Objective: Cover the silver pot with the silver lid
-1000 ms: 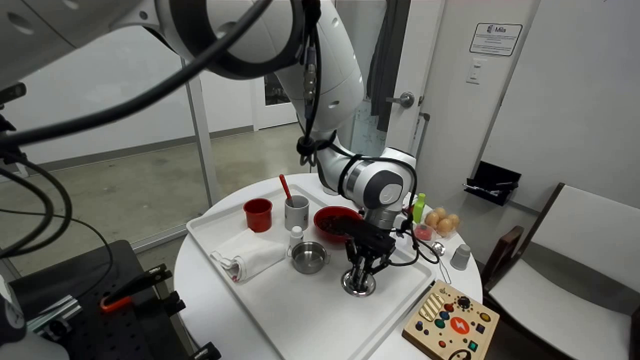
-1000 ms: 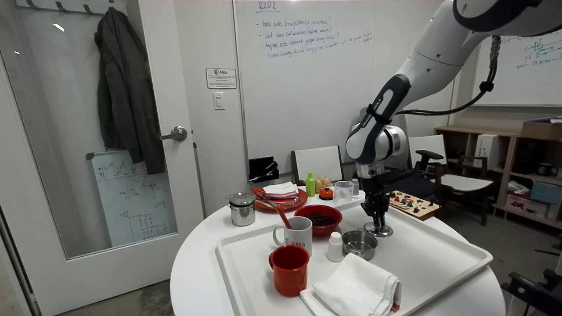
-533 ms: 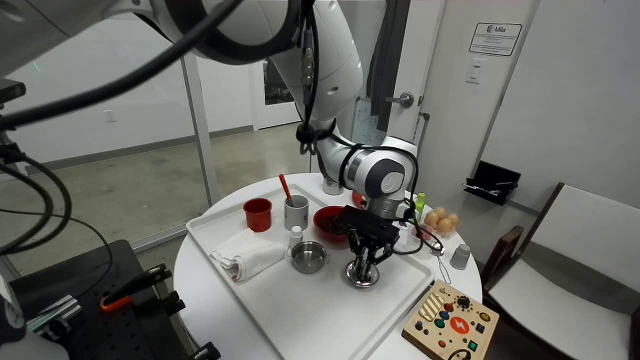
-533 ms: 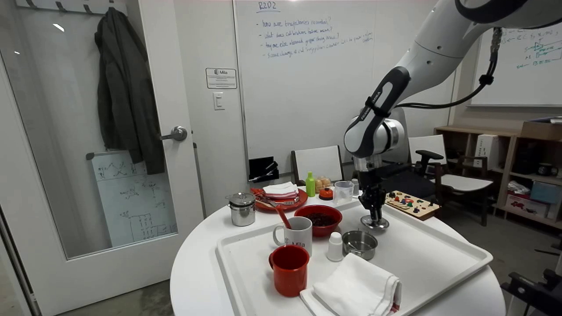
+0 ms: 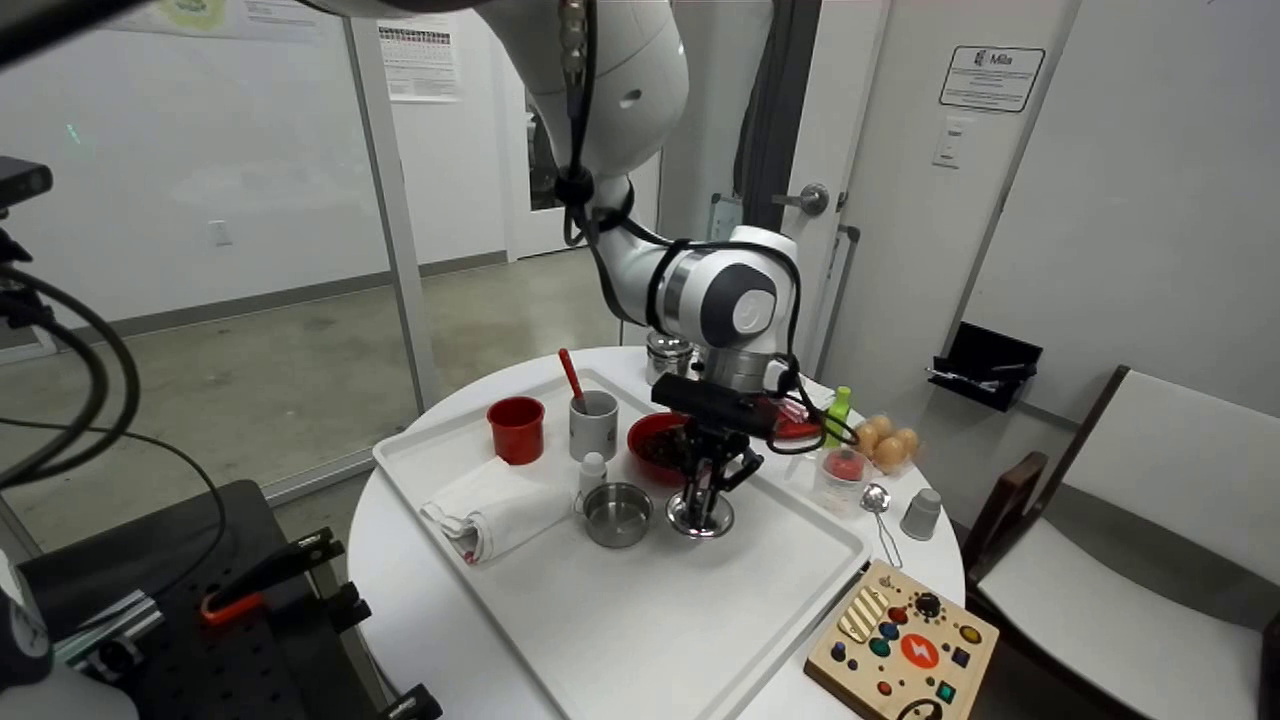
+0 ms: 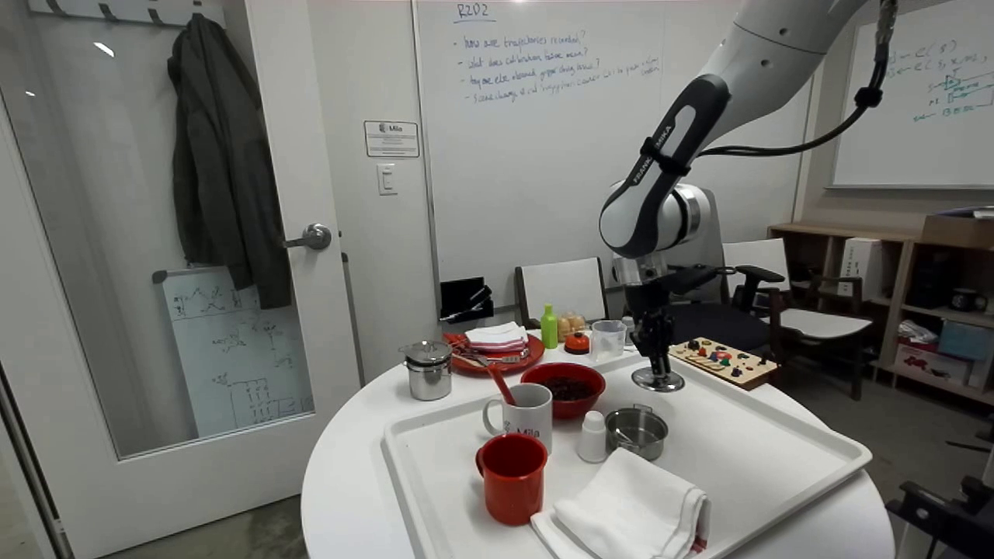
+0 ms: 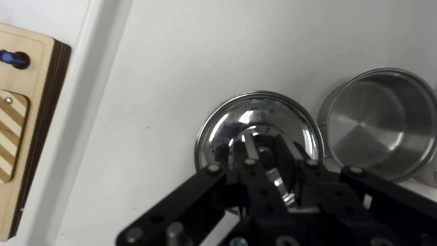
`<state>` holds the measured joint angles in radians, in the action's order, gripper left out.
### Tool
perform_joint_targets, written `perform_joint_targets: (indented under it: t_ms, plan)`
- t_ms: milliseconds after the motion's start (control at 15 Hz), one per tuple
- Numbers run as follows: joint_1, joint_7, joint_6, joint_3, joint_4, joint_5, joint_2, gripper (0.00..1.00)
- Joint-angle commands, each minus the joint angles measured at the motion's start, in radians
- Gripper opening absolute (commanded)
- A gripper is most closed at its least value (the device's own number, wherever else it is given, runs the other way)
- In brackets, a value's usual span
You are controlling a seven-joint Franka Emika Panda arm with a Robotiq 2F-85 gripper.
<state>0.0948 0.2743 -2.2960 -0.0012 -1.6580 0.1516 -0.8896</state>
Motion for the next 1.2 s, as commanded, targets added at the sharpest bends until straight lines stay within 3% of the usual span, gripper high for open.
perform_joint_targets:
  t_ms: [0,67,400,467,1133]
  plan:
    - [-0.028,0.043,0.015,0.012,-0.113,0.034,0.087,0.12]
    - [-0.02,0.014,0.005,0.007,-0.041,0.01,0.029,0.19]
    - [-0.031,0.027,0.006,0.012,-0.082,0.015,0.055,0.19]
    - [-0.029,0.03,0.006,0.012,-0.082,0.016,0.055,0.12]
    - [-0.089,0.032,-0.019,0.03,-0.107,0.045,0.063,0.12]
